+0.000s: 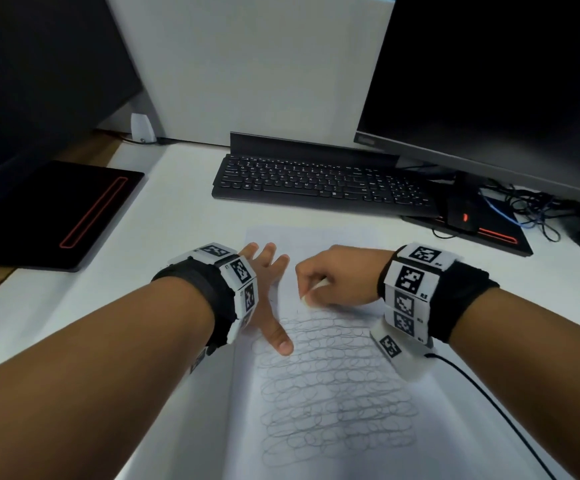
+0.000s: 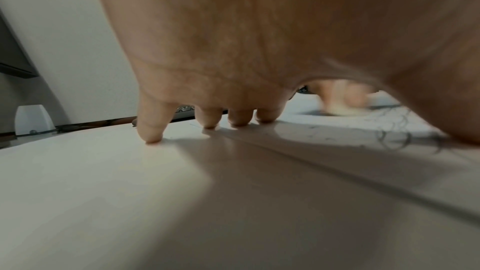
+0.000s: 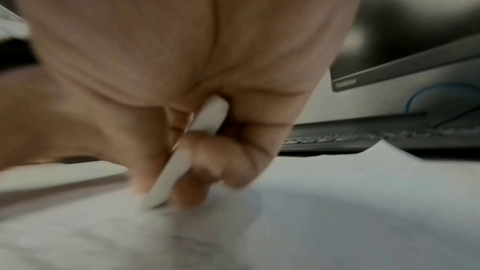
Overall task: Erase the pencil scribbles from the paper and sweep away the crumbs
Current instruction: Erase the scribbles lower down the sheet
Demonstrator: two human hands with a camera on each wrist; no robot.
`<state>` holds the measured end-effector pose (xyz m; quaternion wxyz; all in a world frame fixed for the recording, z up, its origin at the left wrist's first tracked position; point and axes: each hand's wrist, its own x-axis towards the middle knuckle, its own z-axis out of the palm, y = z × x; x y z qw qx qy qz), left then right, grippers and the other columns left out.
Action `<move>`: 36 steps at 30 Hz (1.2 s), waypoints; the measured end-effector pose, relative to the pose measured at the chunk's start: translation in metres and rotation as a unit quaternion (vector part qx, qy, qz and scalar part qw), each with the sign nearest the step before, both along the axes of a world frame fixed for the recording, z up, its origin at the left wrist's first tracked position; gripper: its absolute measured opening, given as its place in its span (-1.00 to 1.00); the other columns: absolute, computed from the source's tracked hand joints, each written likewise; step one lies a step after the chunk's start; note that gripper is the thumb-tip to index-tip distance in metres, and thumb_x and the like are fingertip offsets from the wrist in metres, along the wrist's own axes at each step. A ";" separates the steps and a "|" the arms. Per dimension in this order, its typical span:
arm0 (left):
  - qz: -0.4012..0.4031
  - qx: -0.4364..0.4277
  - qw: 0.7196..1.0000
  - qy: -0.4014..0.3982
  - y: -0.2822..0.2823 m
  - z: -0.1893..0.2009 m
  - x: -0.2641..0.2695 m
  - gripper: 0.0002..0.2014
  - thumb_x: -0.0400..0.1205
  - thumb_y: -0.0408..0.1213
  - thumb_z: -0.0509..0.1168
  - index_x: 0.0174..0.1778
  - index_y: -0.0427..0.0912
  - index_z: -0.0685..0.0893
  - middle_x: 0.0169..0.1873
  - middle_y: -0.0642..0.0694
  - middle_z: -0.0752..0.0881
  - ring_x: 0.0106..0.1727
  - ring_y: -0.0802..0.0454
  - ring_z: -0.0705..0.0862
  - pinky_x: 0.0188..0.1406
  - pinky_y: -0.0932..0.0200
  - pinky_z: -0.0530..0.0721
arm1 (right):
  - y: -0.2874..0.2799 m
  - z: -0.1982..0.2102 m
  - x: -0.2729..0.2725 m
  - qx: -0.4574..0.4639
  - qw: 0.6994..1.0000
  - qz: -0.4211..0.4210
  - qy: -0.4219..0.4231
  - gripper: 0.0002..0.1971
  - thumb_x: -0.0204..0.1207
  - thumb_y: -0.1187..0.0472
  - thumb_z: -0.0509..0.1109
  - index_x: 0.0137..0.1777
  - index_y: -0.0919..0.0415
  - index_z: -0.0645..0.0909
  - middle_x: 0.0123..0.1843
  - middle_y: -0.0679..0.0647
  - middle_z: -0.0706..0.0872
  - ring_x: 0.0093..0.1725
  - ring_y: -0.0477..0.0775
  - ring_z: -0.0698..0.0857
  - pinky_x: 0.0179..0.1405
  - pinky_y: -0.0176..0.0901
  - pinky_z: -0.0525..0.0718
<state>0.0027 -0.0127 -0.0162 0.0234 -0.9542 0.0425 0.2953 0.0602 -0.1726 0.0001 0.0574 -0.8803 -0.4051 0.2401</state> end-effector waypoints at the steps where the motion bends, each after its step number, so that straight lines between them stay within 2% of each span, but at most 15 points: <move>1: 0.001 -0.002 1.000 -0.002 0.000 0.000 -0.001 0.39 0.26 0.42 0.48 0.69 0.02 -0.39 0.68 -0.05 -0.40 0.69 -0.16 -0.37 0.60 -0.39 -0.12 | 0.000 0.000 0.004 0.007 1.000 -0.020 -0.022 -0.96 0.63 0.12 0.34 -0.03 -0.01 0.63 -0.13 -0.23 0.68 -0.04 -0.12 0.65 -0.01 -0.20 0.58; 3: 0.005 -0.007 1.000 -0.002 0.001 0.000 -0.001 0.39 0.25 0.41 0.49 0.70 0.03 -0.38 0.68 -0.04 -0.39 0.69 -0.15 -0.37 0.59 -0.40 -0.11 | -0.001 0.000 0.008 0.005 0.998 -0.043 -0.044 -0.93 0.64 0.13 0.31 -0.08 -0.04 0.57 -0.20 -0.20 0.63 -0.08 -0.03 0.64 -0.06 -0.13 0.58; 6: 0.005 -0.013 1.000 -0.003 0.001 0.000 0.000 0.40 0.24 0.41 0.51 0.70 0.03 -0.35 0.69 -0.05 -0.36 0.70 -0.14 -0.35 0.59 -0.41 -0.09 | 0.000 -0.002 0.005 -0.002 0.998 -0.041 -0.043 -0.94 0.65 0.15 0.29 -0.07 0.01 0.55 -0.26 -0.21 0.56 -0.15 -0.05 0.59 -0.12 -0.15 0.51; 9: -0.011 0.004 0.999 -0.036 -0.001 0.002 0.001 0.36 0.20 0.43 0.52 0.73 -0.03 -0.14 0.71 -0.12 -0.21 0.71 -0.14 -0.24 0.63 -0.37 -0.03 | 0.002 0.000 0.003 -0.006 0.998 -0.042 -0.051 -0.93 0.66 0.17 0.29 -0.08 0.04 0.54 -0.26 -0.18 0.54 -0.16 -0.04 0.57 -0.16 -0.16 0.47; 10: -0.021 0.014 0.999 -0.044 -0.004 0.003 0.002 0.36 0.19 0.44 0.51 0.73 -0.04 -0.13 0.71 -0.14 -0.24 0.71 -0.13 -0.28 0.65 -0.35 -0.08 | 0.003 0.000 0.003 -0.011 0.998 -0.040 -0.057 -0.91 0.65 0.17 0.29 -0.09 0.03 0.53 -0.27 -0.18 0.54 -0.17 -0.05 0.57 -0.20 -0.17 0.46; 12: -0.038 0.016 0.998 -0.053 -0.012 0.006 0.005 0.38 0.21 0.46 0.48 0.73 -0.02 -0.22 0.69 -0.16 -0.37 0.68 -0.13 -0.39 0.66 -0.30 -0.20 | 0.004 0.001 0.002 -0.011 0.997 -0.033 -0.068 -0.88 0.65 0.18 0.28 -0.13 0.00 0.51 -0.29 -0.19 0.52 -0.25 -0.15 0.52 -0.29 -0.26 0.41; 14: -0.040 -0.010 0.997 -0.064 -0.022 0.007 0.007 0.35 0.25 0.44 0.46 0.72 -0.01 -0.26 0.69 -0.18 -0.35 0.69 -0.17 -0.38 0.66 -0.29 -0.17 | 0.003 0.001 0.001 -0.003 0.997 -0.030 -0.072 -0.88 0.66 0.19 0.29 -0.13 0.01 0.51 -0.32 -0.21 0.50 -0.31 -0.26 0.47 -0.35 -0.37 0.35; 16: -0.026 -0.033 0.998 -0.050 -0.028 0.003 0.008 0.32 0.28 0.41 0.47 0.72 0.02 -0.26 0.70 -0.18 -0.31 0.69 -0.21 -0.34 0.66 -0.33 -0.11 | 0.001 0.001 0.001 0.004 0.997 -0.037 -0.063 -0.92 0.66 0.18 0.29 -0.08 0.04 0.54 -0.31 -0.20 0.52 -0.29 -0.23 0.49 -0.34 -0.37 0.36; 20: -0.013 -0.035 0.999 -0.024 -0.027 -0.002 0.009 0.33 0.28 0.40 0.48 0.73 0.03 -0.27 0.71 -0.13 -0.29 0.70 -0.22 -0.29 0.64 -0.39 -0.04 | -0.005 0.004 0.008 -0.012 0.994 -0.094 -0.063 -0.95 0.64 0.13 0.34 0.05 0.01 0.54 -0.09 -0.11 0.54 -0.05 -0.03 0.55 -0.10 -0.19 0.46; 22: -0.018 -0.028 0.999 -0.025 -0.027 -0.001 0.010 0.33 0.29 0.41 0.48 0.73 0.01 -0.26 0.71 -0.13 -0.29 0.70 -0.22 -0.28 0.63 -0.41 -0.01 | -0.004 0.004 0.006 -0.008 0.991 -0.109 -0.079 -0.96 0.62 0.14 0.35 0.03 0.02 0.57 -0.13 -0.12 0.55 -0.03 -0.02 0.57 -0.09 -0.19 0.47; 27: -0.023 -0.034 0.999 -0.003 -0.028 0.001 0.012 0.25 0.31 0.38 0.48 0.73 0.09 -0.18 0.70 -0.13 -0.32 0.69 -0.24 -0.35 0.64 -0.37 -0.13 | 0.003 0.011 -0.008 -0.045 0.999 -0.019 -0.020 -0.91 0.59 0.14 0.39 0.04 0.00 0.69 -0.17 -0.23 0.63 -0.12 -0.20 0.63 -0.03 -0.22 0.59; 29: -0.014 -0.036 0.999 -0.006 -0.028 -0.001 0.012 0.30 0.28 0.39 0.49 0.73 0.07 -0.23 0.70 -0.11 -0.31 0.69 -0.21 -0.33 0.64 -0.37 -0.09 | 0.003 0.014 0.000 -0.045 0.997 -0.041 -0.048 -0.91 0.58 0.16 0.38 0.00 0.04 0.72 -0.05 -0.10 0.73 -0.02 -0.06 0.71 0.08 -0.11 0.70; 31: -0.011 -0.036 0.999 -0.011 -0.027 -0.002 0.012 0.33 0.26 0.40 0.49 0.73 0.06 -0.26 0.71 -0.10 -0.30 0.70 -0.21 -0.31 0.64 -0.38 -0.06 | 0.003 0.014 0.003 -0.038 0.996 -0.064 -0.059 -0.89 0.56 0.19 0.38 0.00 0.07 0.73 -0.06 -0.05 0.75 -0.03 -0.01 0.72 0.04 -0.11 0.73; 34: -0.026 -0.041 0.999 -0.010 -0.028 0.001 0.010 0.26 0.31 0.38 0.48 0.73 0.08 -0.20 0.70 -0.12 -0.30 0.69 -0.21 -0.34 0.63 -0.31 -0.17 | 0.005 0.010 -0.009 -0.046 0.999 -0.003 -0.017 -0.89 0.57 0.16 0.40 0.04 0.06 0.72 -0.22 -0.22 0.64 -0.20 -0.24 0.62 -0.16 -0.33 0.58; 36: -0.039 -0.037 0.998 -0.010 -0.030 0.003 0.010 0.21 0.36 0.36 0.45 0.73 0.06 -0.19 0.70 -0.11 -0.30 0.68 -0.18 -0.36 0.62 -0.22 -0.24 | 0.006 0.011 -0.012 -0.057 0.998 0.027 -0.012 -0.87 0.58 0.11 0.43 0.08 0.05 0.73 -0.26 -0.28 0.58 -0.23 -0.31 0.56 -0.17 -0.36 0.51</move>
